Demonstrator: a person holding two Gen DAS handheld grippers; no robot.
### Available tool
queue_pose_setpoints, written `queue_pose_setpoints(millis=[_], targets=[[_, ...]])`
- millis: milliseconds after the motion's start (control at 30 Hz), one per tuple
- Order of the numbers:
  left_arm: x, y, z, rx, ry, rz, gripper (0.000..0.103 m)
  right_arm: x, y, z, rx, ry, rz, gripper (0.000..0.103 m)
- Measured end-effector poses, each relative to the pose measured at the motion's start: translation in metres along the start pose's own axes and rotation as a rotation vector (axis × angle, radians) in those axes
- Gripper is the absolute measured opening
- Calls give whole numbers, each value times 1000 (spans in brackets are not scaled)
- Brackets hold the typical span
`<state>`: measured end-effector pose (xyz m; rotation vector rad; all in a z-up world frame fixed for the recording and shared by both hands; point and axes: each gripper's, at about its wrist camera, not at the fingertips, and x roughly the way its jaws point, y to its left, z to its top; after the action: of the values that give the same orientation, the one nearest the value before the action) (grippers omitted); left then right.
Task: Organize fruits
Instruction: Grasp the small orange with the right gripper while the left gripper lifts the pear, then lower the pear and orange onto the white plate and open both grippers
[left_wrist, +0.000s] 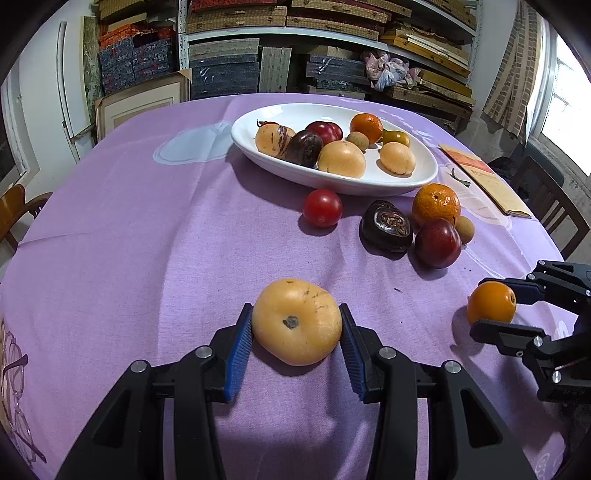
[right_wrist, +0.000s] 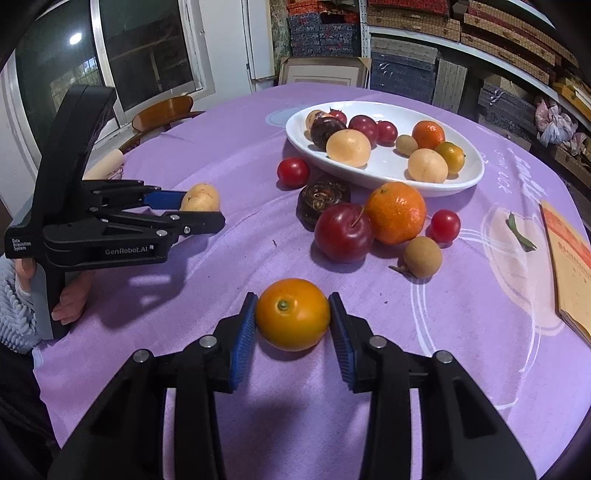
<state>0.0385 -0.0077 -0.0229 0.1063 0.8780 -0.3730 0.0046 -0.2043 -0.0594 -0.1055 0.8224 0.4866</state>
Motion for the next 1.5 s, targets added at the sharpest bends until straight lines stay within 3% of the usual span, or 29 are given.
queue_pose_setpoints(millis=[267,467,633,900,1100,1233,1300,1400,1500], targets=[[-5,-2,12,-3,-42,10,45,-14,-26,10,119,-77,-6,38],[1,-14,70,20,-72,6,45,-19,-47,65,150,-103,-92,38],[25,-20,122,-25,-86,-14,45,13,-71,118,155,-93,-217,38],[59,-21,146,-66,-53,-11,45,63,-110,147,246,-96,-235,38],[62,-25,146,-38,-69,-19,48,62,-117,146,249,-120,-227,50],[54,-18,142,-42,-85,-17,56,39,-116,141,253,-162,-232,55],[47,-10,139,-68,-90,-25,60,25,-110,137,239,-182,-238,63],[38,-1,132,-80,-83,-33,61,2,-103,123,240,-219,-246,74],[26,4,116,-65,-89,-24,61,-18,-100,104,258,-236,-236,76]])
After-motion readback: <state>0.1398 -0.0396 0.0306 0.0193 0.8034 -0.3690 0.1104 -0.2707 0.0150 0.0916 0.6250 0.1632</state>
